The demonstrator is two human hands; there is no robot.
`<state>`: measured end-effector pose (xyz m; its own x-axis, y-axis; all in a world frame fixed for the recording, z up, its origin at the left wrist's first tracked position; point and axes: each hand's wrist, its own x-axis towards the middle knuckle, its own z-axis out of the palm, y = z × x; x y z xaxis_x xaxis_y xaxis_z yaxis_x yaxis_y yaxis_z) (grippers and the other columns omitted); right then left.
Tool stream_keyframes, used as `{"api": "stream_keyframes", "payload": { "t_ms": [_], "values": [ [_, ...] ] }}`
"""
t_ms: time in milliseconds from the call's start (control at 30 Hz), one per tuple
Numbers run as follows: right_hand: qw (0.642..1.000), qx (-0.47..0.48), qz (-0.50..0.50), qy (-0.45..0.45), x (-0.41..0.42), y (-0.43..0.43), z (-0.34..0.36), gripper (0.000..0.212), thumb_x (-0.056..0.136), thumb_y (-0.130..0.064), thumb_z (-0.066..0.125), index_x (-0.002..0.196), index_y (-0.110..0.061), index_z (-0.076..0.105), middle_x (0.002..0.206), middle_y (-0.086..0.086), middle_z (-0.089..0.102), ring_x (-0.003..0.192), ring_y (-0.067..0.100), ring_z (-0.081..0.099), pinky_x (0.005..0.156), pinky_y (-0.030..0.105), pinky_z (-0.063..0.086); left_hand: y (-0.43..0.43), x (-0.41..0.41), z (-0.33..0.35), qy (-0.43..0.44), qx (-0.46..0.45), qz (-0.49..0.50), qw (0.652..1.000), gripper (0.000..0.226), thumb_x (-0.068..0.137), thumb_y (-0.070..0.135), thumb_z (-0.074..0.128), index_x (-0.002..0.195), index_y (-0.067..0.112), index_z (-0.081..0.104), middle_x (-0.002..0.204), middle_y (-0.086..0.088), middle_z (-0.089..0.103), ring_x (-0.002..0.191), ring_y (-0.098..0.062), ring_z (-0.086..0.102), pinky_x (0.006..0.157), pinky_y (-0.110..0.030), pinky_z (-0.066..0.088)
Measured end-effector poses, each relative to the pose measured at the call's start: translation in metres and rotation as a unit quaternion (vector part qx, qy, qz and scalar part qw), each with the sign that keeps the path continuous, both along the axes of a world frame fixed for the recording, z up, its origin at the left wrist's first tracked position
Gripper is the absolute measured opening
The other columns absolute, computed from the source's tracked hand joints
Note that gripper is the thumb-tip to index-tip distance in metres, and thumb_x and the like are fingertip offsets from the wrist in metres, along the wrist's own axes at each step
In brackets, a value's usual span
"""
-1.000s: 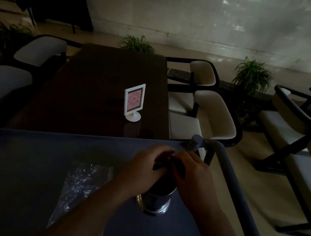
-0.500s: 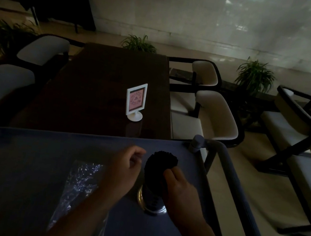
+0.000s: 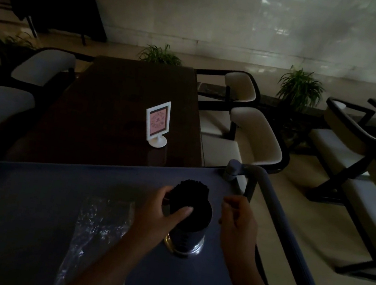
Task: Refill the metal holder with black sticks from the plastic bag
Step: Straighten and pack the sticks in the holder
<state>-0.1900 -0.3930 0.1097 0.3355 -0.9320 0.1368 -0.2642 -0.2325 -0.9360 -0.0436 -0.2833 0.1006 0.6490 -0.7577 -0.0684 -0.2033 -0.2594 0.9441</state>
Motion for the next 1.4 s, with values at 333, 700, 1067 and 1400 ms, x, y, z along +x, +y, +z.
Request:
{"api": "stream_keyframes", "payload": {
  "t_ms": [333,700,1067,1400],
  "values": [
    [0.995,0.089,0.013,-0.033,0.003,0.001,-0.014,0.017,0.092,-0.006,0.054,0.086,-0.021,0.061,0.076,0.002,0.065,0.066,0.011,0.063,0.053,0.018,0.048,-0.004,-0.007,0.007,0.014,0.012,-0.022,1.0,0.09,0.058,0.07,0.071,0.135,0.031,0.044,0.13,0.006,0.057,0.116,-0.008,0.056,0.098,-0.039,0.051],
    [0.995,0.094,0.033,-0.015,0.005,0.002,-0.023,0.021,0.092,-0.012,0.057,0.088,-0.033,0.06,0.079,-0.005,0.067,0.069,0.002,0.066,0.054,0.017,0.048,-0.012,-0.011,-0.006,-0.022,-0.016,0.072,0.997,0.027,0.084,0.027,0.072,0.107,0.02,0.059,0.101,0.0,0.068,0.093,-0.01,0.065,0.081,-0.037,0.057],
    [0.995,0.093,0.044,-0.002,0.006,0.001,-0.03,0.018,0.094,-0.012,0.055,0.097,-0.028,0.06,0.089,-0.004,0.068,0.073,0.008,0.067,0.058,0.019,0.048,-0.024,-0.006,-0.021,-0.019,-0.042,0.073,0.996,0.026,0.085,0.051,0.06,0.086,0.025,0.062,0.08,0.003,0.069,0.077,-0.008,0.068,0.065,-0.027,0.055],
    [0.996,0.078,0.046,0.001,0.007,-0.003,-0.03,0.015,0.094,-0.012,0.056,0.096,-0.026,0.062,0.082,-0.004,0.068,0.069,0.006,0.066,0.058,0.023,0.051,-0.029,0.001,-0.008,0.011,-0.074,0.108,0.991,0.024,0.08,0.062,0.055,0.094,0.045,0.064,0.091,0.021,0.071,0.082,0.003,0.068,0.072,-0.028,0.056]
  ]
}}
